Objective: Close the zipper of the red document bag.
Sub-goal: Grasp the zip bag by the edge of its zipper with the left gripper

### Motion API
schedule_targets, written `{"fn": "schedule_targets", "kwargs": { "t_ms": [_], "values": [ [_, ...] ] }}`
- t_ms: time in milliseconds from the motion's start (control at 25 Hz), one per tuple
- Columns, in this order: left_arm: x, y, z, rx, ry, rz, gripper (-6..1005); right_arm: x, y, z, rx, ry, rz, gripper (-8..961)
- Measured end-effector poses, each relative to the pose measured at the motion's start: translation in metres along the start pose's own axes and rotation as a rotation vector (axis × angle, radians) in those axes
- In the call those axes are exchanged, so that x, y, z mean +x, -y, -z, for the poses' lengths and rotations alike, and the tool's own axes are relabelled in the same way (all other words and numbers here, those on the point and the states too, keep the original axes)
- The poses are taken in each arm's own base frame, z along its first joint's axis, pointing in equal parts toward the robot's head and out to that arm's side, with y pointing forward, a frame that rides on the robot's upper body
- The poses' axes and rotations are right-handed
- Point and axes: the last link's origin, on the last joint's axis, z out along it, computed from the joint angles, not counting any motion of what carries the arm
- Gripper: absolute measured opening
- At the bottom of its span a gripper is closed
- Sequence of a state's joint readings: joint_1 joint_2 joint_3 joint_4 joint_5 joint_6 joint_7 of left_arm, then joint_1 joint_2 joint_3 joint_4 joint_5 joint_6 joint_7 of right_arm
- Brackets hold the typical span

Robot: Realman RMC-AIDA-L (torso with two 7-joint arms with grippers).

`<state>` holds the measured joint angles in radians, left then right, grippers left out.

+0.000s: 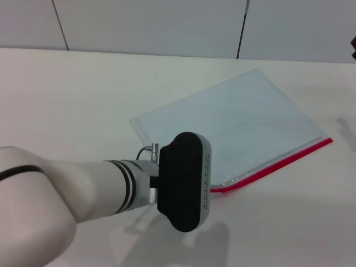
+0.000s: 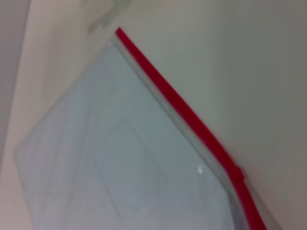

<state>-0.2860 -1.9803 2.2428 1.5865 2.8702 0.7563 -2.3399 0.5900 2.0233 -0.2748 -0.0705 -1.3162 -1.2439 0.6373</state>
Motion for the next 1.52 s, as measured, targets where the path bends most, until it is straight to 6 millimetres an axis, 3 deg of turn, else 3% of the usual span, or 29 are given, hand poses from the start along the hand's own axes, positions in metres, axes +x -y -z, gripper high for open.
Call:
{"fn": "schedule_targets", "kwargs": {
  "t_ms": [720,1160,1400,1480,1520],
  "values": [
    [-0.002,-0.012,-0.026,0.06,-0.08,-0.029,782,0.0,0.0,0.001,0.0,0.008,-0.005,783],
    [-0.008,-0.013,-0.027,0.072,-0.071,-0.001,523,0.0,0.001,0.004,0.007,0.007,-0.007,777],
    [-0.011,-0.014,-0.024,0.132,-0.108,0.0,279,0.0,-0.005,0.003,-0.039,0.006,0.021,774],
    [-0.014,-0.014,-0.021,0.173,-0.125,-0.004,88,-0.003,-0.012,0.003,-0.101,0.013,0.064,773],
    [-0.015,-0.013,-0.019,0.196,-0.133,-0.008,80,-0.004,-0.016,0.002,-0.148,0.013,0.104,772]
  ]
}}
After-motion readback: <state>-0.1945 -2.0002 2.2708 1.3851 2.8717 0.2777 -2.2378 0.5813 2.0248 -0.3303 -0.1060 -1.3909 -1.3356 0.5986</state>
